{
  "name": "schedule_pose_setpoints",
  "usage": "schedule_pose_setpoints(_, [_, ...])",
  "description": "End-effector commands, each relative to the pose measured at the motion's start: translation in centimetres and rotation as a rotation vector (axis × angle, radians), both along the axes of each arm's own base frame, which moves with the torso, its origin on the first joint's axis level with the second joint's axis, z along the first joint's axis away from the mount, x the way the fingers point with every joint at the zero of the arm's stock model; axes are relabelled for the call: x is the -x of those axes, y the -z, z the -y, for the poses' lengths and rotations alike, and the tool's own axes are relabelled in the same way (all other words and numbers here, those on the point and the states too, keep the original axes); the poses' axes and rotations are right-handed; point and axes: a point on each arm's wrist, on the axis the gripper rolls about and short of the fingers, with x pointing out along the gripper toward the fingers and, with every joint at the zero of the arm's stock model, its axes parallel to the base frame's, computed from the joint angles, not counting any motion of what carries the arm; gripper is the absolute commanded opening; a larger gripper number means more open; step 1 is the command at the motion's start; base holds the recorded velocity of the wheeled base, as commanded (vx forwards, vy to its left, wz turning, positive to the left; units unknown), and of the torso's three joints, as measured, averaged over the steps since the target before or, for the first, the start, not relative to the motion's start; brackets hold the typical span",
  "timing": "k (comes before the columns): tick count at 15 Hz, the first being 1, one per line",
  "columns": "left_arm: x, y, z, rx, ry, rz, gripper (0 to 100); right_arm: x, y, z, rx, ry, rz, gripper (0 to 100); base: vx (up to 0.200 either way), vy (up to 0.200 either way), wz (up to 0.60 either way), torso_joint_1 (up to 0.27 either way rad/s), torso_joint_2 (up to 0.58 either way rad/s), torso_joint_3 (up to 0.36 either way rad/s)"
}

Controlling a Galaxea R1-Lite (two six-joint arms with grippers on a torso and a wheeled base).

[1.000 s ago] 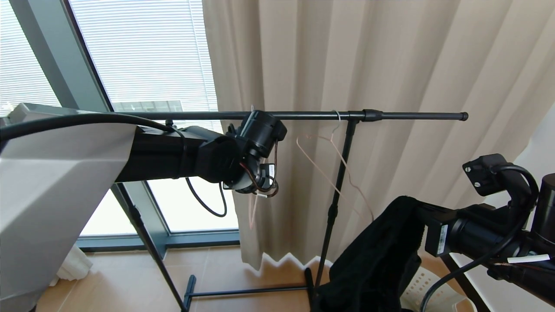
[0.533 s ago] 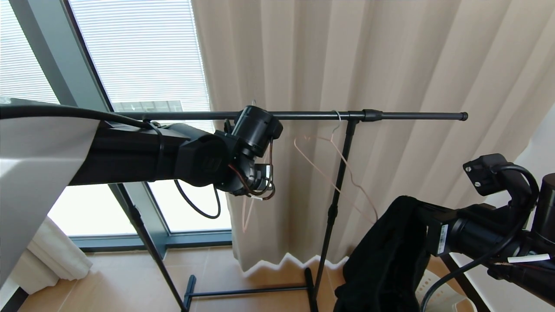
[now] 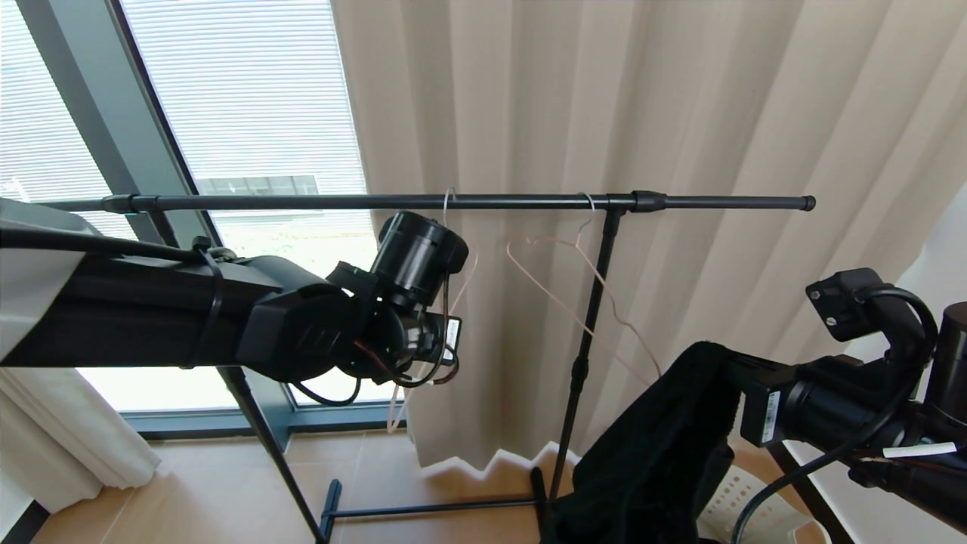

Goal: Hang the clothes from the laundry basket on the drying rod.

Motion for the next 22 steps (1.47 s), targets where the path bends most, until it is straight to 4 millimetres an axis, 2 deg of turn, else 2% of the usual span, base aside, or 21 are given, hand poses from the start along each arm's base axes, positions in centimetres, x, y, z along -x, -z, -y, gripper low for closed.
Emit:
schedule_pose_setpoints(1, [1.5,-0.9,-0.7,0.002,0.011,0.011,0,0.0,0.1,0.0,0.001,-0.001,-0.002,0,0.0,0.0,0.0,0.0,0.0,0.0])
schedule_pose_setpoints(9, [4.0,0.5,-2.2,-0.011,0.045,0.028,0,0.0,0.0,0.0,0.0,0.0,-0.001,0,0.0,0.0,0.0,0.0,0.0,0.0])
schedule_pose_setpoints(12, [6.1,1.4,-3.9,-0.04,0.077,0.05,0,0.0,0.1,0.0,0.002,-0.001,-0.003,0,0.0,0.0,0.0,0.0,0.0,0.0])
schedule_pose_setpoints(15, [8.2,3.1,-5.7,-0.075,0.115,0.082,0,0.1,0.6,-0.3,0.017,-0.014,-0.018,0,0.0,0.0,0.0,0.0,0.0,0.0])
schedule_pose_setpoints(17, [9.8,4.0,-6.9,-0.047,0.176,0.097,0,-0.3,-0.2,-0.6,0.056,-0.026,0.015,0,0.0,0.0,0.0,0.0,0.0,0.0])
schedule_pose_setpoints(19, [11.7,4.7,-8.3,0.007,0.28,0.086,0,-1.0,-0.6,-1.7,0.137,-0.006,0.047,0,0.0,0.0,0.0,0.0,0.0,0.0])
schedule_pose_setpoints(22, [13.1,5.0,-10.0,0.058,0.36,0.114,0,-2.1,-0.9,-2.8,0.237,0.061,0.08,0,0.0,0.0,0.0,0.0,0.0,0.0])
